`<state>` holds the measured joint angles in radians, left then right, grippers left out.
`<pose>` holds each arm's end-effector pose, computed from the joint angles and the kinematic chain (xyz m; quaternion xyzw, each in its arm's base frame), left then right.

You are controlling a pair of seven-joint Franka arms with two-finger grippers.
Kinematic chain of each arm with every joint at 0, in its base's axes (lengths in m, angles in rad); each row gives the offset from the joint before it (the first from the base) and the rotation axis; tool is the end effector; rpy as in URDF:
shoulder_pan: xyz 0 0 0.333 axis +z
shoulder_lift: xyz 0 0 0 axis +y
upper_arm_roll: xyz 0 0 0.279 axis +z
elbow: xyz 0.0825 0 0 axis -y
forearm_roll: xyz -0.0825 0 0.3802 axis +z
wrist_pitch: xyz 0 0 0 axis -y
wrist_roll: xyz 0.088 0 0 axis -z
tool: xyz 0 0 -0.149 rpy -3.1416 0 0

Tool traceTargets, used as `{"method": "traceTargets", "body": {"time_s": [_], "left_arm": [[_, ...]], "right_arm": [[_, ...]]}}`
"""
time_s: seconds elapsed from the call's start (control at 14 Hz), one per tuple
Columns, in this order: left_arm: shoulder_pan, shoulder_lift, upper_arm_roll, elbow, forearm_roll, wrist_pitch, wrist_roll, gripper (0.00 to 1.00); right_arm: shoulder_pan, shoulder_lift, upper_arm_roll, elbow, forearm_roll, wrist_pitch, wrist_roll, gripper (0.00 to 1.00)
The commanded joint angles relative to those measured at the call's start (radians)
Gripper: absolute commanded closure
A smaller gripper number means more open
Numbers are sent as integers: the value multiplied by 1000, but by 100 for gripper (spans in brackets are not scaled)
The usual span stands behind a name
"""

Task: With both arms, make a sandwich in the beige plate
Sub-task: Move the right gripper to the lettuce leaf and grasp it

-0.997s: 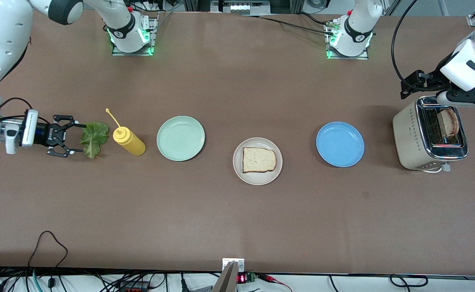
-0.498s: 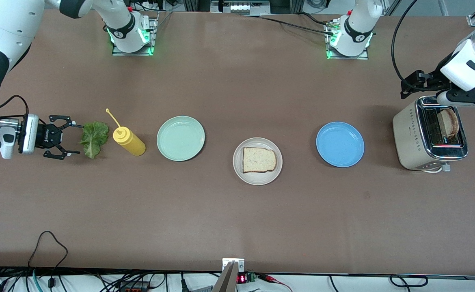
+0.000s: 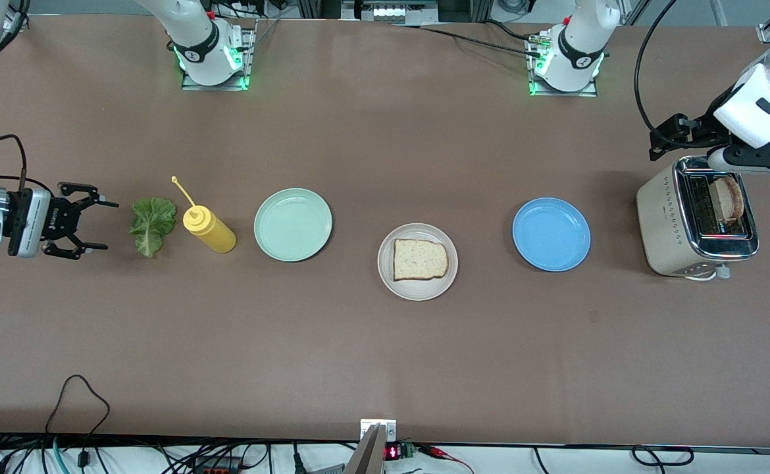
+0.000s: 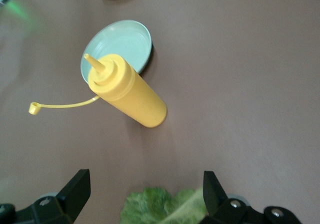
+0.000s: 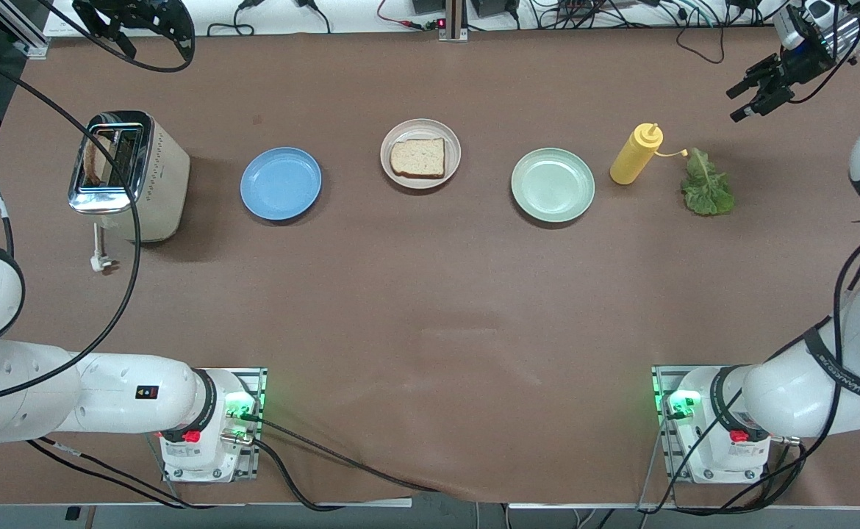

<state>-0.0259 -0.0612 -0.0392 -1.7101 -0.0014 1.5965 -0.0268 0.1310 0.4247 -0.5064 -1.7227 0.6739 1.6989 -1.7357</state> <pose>0.5297 -0.0351 0.5157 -0.9995 0.0190 0.0262 0.0017 0.5794 -0.1224 0.2796 -0.8087 -0.5170 -0.0983 0.2628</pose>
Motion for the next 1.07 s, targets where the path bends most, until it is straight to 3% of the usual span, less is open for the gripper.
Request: {"method": "traceTargets", "body": {"time_s": [0.0,0.5,0.85,1.0], "left_arm": [[1,12,2,29,-11,-23,1,0],[3,11,2,29,-11,-23,5,0],[18,11,2,29,-11,-24,11,0],[18,11,2,29,-9,-24,11,0]], "right_arm": [[-86,-67,152,-55,-155,120,166,0],[-171,-116,373,-92,-546,231,783,0],[-171,-129,382,-196,-596,313,1100,0],[-168,-135,384,-238,-658,352,1247,0]]}}
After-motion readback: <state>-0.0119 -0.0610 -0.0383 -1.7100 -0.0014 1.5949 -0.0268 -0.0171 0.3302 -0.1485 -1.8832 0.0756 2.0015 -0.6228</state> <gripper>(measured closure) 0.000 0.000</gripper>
